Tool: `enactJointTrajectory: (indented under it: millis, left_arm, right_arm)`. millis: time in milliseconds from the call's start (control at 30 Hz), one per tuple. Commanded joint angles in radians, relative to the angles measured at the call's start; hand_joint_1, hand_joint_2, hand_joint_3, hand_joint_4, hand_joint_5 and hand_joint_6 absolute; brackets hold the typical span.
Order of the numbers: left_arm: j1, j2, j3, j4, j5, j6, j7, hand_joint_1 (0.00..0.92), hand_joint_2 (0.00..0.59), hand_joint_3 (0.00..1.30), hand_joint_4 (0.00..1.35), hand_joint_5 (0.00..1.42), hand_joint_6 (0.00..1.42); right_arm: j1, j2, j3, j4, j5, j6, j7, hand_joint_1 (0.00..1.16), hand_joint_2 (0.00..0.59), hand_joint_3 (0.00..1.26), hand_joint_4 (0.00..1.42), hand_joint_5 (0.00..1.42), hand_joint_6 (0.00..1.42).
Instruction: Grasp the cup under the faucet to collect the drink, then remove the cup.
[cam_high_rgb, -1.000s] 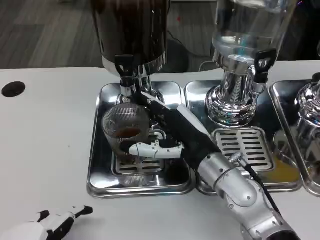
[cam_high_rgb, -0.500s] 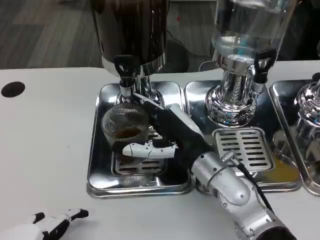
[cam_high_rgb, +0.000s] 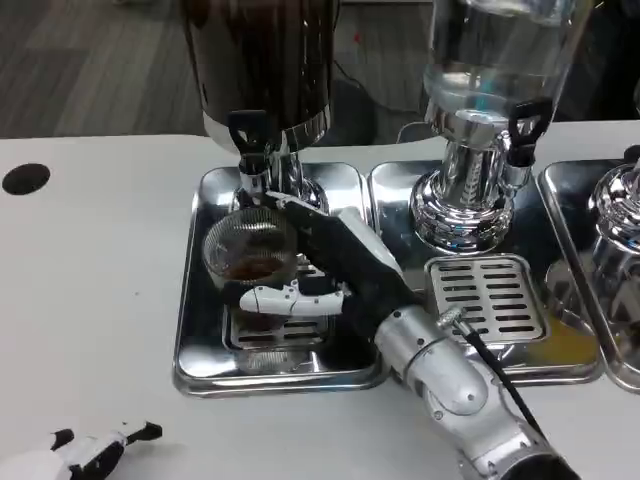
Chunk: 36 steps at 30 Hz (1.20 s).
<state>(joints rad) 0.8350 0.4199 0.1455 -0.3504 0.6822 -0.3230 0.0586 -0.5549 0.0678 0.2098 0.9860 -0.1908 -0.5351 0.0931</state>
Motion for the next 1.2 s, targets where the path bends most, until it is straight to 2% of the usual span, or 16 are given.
enactJointTrajectory:
  millis: [33,633,767,967,1200]
  left_arm:
    - [0.013,0.014,0.013,0.001,-0.006,-0.003,-0.012,0.061,0.097,0.28,0.21,0.24,0.09]
    - [0.012,0.021,0.011,-0.008,-0.008,-0.003,-0.014,0.061,0.098,0.29,0.22,0.25,0.09]
    - [0.018,0.021,0.013,-0.012,-0.008,-0.003,-0.014,0.061,0.099,0.29,0.23,0.26,0.09]
    - [0.027,0.018,0.012,-0.019,-0.004,-0.003,-0.012,0.061,0.099,0.29,0.23,0.26,0.09]
    - [0.033,0.013,0.006,-0.026,0.0,-0.003,-0.009,0.061,0.099,0.28,0.23,0.26,0.09]
  right_arm:
    - [-0.015,0.015,0.003,0.031,-0.013,-0.017,-0.017,0.87,0.085,0.24,0.25,0.3,0.21]
    - [-0.012,0.017,0.002,0.074,-0.024,-0.038,-0.038,0.86,0.093,0.25,0.27,0.35,0.26]
    - [-0.008,0.017,0.003,0.072,-0.026,-0.044,-0.04,0.87,0.088,0.3,0.31,0.38,0.29]
    - [0.005,0.011,-0.003,0.059,-0.025,-0.054,-0.055,0.89,0.116,0.39,0.39,0.44,0.35]
    - [0.02,0.005,-0.008,0.036,-0.02,-0.066,-0.06,0.91,0.121,0.44,0.44,0.49,0.4]
